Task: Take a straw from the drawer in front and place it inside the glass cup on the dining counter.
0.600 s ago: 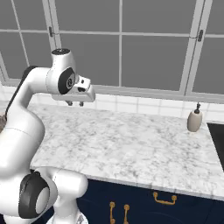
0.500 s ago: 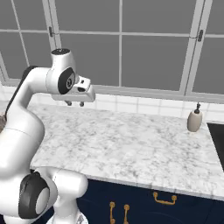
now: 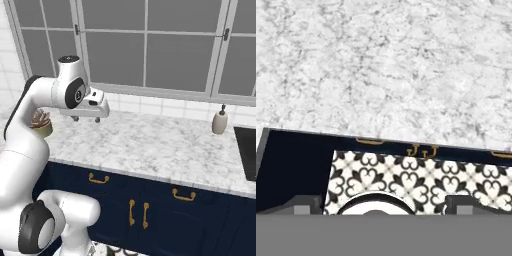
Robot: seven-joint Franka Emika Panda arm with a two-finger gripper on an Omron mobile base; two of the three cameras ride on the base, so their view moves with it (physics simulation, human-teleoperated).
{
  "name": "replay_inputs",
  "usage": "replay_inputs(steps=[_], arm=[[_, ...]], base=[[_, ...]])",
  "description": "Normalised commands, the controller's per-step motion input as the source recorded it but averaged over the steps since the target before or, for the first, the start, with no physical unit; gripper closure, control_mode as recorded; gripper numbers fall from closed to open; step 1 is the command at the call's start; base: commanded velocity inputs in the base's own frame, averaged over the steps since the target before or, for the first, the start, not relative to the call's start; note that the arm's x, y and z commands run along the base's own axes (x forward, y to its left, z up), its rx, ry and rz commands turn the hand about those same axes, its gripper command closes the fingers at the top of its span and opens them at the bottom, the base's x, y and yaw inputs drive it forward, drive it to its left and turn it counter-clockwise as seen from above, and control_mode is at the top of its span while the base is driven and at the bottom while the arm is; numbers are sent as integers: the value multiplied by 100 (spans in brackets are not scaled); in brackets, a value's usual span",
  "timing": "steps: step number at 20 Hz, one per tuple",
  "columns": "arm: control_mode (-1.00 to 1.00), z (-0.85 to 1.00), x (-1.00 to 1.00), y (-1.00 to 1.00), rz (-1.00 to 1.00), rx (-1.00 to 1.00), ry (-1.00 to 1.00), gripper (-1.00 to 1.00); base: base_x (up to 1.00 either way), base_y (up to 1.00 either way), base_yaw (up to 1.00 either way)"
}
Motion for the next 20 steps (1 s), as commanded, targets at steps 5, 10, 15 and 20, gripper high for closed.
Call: replay_inputs(steps=[5, 10, 15, 20], arm=[[100, 0, 0, 0, 0, 0, 0, -100], [100, 0, 0, 0, 0, 0, 0, -100], [100, 0, 0, 0, 0, 0, 0, -100], [100, 0, 0, 0, 0, 0, 0, -100]], base=[[0, -92, 63], [-8, -90, 67], [-6, -89, 67], [-2, -82, 62]])
